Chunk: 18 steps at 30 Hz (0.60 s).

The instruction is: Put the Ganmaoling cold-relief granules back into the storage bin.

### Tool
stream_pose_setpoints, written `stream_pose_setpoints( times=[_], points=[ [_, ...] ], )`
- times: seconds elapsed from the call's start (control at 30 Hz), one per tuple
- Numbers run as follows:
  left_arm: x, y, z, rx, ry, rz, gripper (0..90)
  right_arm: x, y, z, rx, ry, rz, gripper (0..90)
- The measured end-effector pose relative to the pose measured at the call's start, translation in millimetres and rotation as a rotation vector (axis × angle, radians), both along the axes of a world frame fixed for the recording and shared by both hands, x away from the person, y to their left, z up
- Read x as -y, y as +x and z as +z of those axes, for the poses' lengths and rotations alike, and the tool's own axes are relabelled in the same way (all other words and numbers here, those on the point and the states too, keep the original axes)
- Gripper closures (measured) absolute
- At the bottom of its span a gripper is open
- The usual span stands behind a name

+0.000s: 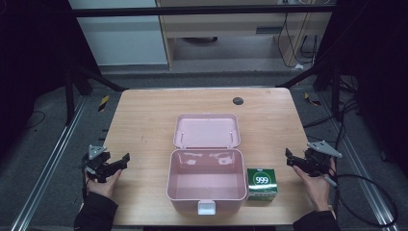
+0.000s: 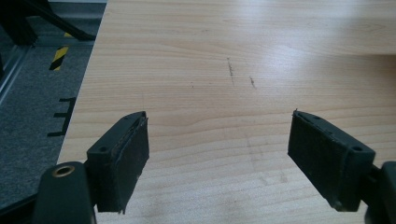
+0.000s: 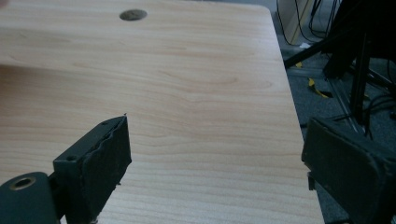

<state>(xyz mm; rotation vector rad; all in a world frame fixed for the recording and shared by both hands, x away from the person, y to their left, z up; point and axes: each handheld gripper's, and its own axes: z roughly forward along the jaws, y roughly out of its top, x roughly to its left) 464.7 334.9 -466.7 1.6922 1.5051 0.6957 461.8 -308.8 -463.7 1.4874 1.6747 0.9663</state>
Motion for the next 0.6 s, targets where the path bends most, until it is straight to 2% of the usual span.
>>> stream_pose_setpoints(
  times=[0.13,0.17,0.27,0.33,0.37,0.4,0.53,0.6],
  points=[
    [0.5,-0.1,-0.3,0.000,0.009,-0.007,19.8,0.7,-1.9,8.3,0.015,0.006,0.019,9.3],
    [0.8,0.1,-0.8,-0.004,0.018,-0.012,19.8,2.8,-2.8,15.3,0.025,0.032,0.048,10.3],
    [0.3,0.8,-2.0,-0.015,0.021,-0.020,19.7,3.0,-4.7,25.0,0.032,0.047,0.087,11.7],
    [0.2,1.0,-2.2,-0.017,0.022,-0.021,19.7,1.4,-5.1,29.4,0.031,0.037,0.109,11.4],
    [0.3,1.1,-2.5,-0.023,0.026,-0.023,19.7,-1.7,-5.2,36.0,0.021,0.010,0.144,10.9],
    [0.2,0.9,-2.5,-0.024,0.026,-0.023,19.7,-2.8,-4.7,38.1,0.014,0.005,0.162,9.9],
    [-0.5,0.7,-2.7,-0.027,0.026,-0.022,19.7,-8.9,-1.9,50.5,-0.001,0.016,0.236,9.3],
    [-0.9,0.9,-2.8,-0.029,0.026,-0.024,19.7,-9.9,-1.2,52.7,-0.003,0.016,0.247,9.3]
  ],
)
